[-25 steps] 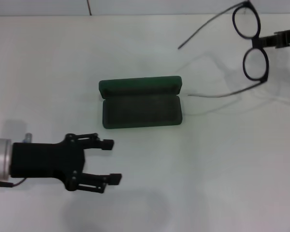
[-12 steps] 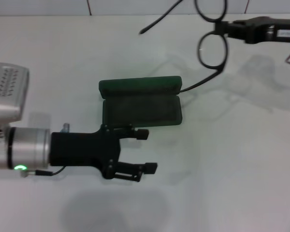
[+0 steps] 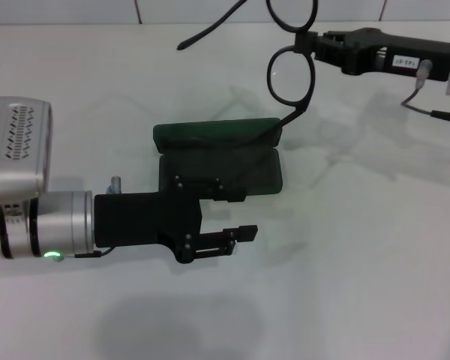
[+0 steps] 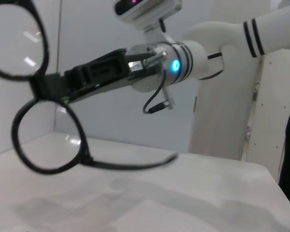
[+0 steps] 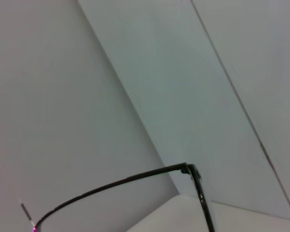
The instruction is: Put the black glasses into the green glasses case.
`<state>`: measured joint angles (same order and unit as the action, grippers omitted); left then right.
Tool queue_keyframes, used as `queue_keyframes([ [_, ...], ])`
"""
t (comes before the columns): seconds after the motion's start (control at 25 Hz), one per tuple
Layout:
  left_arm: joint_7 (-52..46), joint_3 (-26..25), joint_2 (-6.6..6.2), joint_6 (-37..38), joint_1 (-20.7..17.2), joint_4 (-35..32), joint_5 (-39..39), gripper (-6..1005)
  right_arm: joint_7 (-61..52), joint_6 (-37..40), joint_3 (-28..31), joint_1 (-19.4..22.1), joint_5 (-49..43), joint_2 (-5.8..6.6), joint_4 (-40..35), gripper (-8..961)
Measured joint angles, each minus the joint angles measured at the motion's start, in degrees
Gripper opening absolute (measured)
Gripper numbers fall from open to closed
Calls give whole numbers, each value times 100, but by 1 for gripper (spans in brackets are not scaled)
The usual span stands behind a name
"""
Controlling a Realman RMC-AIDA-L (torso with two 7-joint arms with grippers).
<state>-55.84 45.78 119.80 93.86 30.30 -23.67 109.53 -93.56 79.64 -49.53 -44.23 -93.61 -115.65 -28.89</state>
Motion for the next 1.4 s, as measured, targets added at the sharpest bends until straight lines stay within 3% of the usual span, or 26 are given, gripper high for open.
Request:
queue_keyframes([
  [0.56,236,12,5,-106,130,91,-128,192,624,-117,-169,-422,96,-49,947,55],
  [0.76,237,6,8,-163,133,91,-241,84,633,-35,-391,-432,211,-53,959,55],
  [0.92,239,-4,8,-194,137,91,-269,-3,635,-90,-974,-434,570,-54,957,56],
  [1.4,241,-7,7,-179,206,91,-380,0,638,-307,-1394,-410,659,-54,957,55],
])
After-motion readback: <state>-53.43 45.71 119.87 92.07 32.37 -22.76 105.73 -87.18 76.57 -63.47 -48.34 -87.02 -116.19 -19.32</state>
